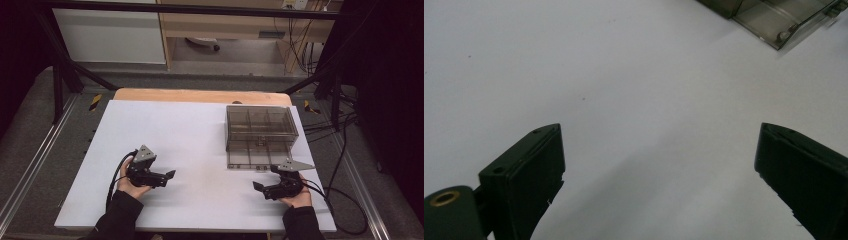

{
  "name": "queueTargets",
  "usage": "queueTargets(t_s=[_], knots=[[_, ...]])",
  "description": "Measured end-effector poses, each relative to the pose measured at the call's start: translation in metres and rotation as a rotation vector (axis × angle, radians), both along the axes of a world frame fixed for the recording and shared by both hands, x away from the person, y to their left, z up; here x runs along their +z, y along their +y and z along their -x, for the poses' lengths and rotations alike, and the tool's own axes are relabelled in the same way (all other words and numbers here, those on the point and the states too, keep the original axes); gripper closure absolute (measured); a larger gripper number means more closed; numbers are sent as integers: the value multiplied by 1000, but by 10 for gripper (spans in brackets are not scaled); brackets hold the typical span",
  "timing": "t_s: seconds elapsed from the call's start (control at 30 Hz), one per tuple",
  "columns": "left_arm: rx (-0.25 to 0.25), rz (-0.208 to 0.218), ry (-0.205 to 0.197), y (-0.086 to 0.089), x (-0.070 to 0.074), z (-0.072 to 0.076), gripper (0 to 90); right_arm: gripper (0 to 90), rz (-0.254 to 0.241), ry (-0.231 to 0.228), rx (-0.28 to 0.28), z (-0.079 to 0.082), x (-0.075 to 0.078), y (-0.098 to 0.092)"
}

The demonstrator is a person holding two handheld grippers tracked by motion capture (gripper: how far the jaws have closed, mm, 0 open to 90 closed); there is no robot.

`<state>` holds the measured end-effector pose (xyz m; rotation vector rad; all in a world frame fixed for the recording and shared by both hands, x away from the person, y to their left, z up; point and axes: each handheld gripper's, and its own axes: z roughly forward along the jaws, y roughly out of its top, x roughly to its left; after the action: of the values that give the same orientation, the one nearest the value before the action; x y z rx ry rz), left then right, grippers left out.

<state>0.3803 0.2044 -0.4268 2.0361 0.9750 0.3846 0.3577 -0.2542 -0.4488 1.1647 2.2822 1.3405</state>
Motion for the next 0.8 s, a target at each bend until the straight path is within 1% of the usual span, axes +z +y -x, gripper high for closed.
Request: queueTargets(t_s=[0.1,0.17,0.33,0.37,0.47,0.53,0.7,0.8], knots=[[9,6,1,8,-4,4,59,12,-2,0,-9,1,1,0],[14,-2,-3,13,-6,6,59,15,-2,0,-14,1,1,-1],[19,-12,6,25,-13,12,58,16,2,8,-22,0,0,0],[20,-16,7,27,-13,12,57,15,3,11,-23,0,0,0],[27,4,11,34,-13,13,56,15,5,15,-25,-1,0,0],[35,-2,7,39,-13,13,55,14,5,16,-26,-1,0,0],[54,-1,4,49,-14,15,55,11,14,26,-25,-2,-1,0],[64,-1,1,54,-15,15,55,11,9,29,-27,-2,0,-1]])
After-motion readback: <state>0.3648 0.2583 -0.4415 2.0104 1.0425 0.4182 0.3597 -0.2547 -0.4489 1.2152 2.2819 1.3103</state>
